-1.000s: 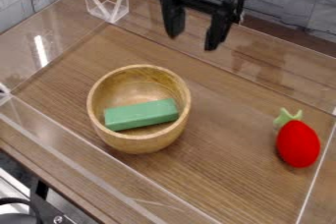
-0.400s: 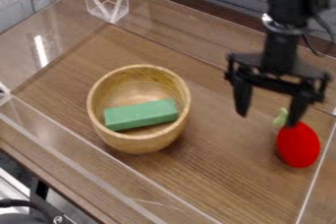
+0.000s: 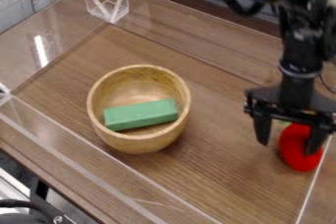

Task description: Move the red fruit to the left side of the table

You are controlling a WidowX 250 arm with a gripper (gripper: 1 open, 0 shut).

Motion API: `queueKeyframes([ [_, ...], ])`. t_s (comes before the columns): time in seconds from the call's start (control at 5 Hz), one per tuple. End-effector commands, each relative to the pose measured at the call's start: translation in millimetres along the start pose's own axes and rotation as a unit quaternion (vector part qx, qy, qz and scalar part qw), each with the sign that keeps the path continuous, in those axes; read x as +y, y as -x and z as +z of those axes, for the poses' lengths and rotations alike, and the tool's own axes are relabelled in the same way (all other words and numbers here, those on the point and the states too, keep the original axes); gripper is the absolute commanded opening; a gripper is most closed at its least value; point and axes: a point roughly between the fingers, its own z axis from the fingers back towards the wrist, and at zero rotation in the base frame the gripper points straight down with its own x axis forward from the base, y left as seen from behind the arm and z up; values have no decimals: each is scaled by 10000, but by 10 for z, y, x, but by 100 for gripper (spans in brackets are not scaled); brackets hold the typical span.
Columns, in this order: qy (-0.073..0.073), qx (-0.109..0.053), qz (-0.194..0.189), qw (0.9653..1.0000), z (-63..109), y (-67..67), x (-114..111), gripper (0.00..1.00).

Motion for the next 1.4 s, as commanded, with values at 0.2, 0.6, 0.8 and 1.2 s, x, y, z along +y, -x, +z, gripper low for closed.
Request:
queueKeyframes([
  [0.2,189,-708,225,9971,137,6,-150,100],
  [0.6,119,-1063,550,9927,140,-83,-163,100],
  [0.8,93,-1198,588,9910,204,-41,-167,100],
  [1.2,179,-1436,571,9878,378,24,-127,100],
])
